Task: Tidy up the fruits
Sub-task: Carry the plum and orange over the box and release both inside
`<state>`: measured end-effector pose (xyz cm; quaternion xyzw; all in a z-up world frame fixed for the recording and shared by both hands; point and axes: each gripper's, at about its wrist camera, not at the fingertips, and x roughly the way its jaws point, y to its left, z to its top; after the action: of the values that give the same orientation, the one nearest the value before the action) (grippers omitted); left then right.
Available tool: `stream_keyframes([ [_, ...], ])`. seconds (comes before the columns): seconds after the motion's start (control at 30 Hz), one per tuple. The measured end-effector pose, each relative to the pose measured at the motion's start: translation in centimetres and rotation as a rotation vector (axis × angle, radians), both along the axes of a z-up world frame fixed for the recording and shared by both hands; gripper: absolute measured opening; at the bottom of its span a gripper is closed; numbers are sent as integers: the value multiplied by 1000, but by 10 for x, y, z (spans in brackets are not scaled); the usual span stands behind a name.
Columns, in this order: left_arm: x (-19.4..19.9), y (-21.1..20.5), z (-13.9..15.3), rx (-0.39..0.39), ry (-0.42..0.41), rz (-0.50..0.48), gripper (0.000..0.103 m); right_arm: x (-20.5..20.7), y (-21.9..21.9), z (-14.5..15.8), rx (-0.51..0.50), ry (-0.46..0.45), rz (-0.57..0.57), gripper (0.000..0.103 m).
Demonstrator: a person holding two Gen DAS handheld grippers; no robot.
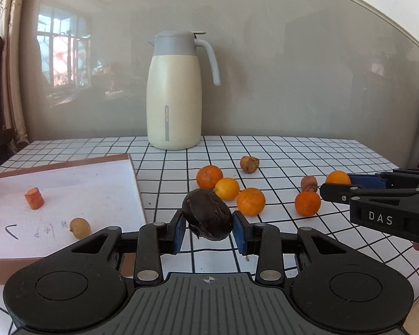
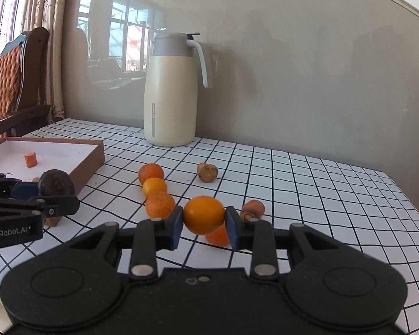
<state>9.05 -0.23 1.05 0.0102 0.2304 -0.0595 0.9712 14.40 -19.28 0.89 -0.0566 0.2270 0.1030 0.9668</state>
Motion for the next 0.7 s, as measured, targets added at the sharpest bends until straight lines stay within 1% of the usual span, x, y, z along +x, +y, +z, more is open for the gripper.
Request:
stream_keyframes([
  [0.27,-20,42,17,-8,-33,74,36,-9,26,16,23,-62,56,24],
  [0.47,-29,74,20,-13,-36,141,36,-13,54,19,32,-86,109,24],
  [0.7,-40,105,18,-17,-38,195,36,-17,84,20,36,-97,168,24],
])
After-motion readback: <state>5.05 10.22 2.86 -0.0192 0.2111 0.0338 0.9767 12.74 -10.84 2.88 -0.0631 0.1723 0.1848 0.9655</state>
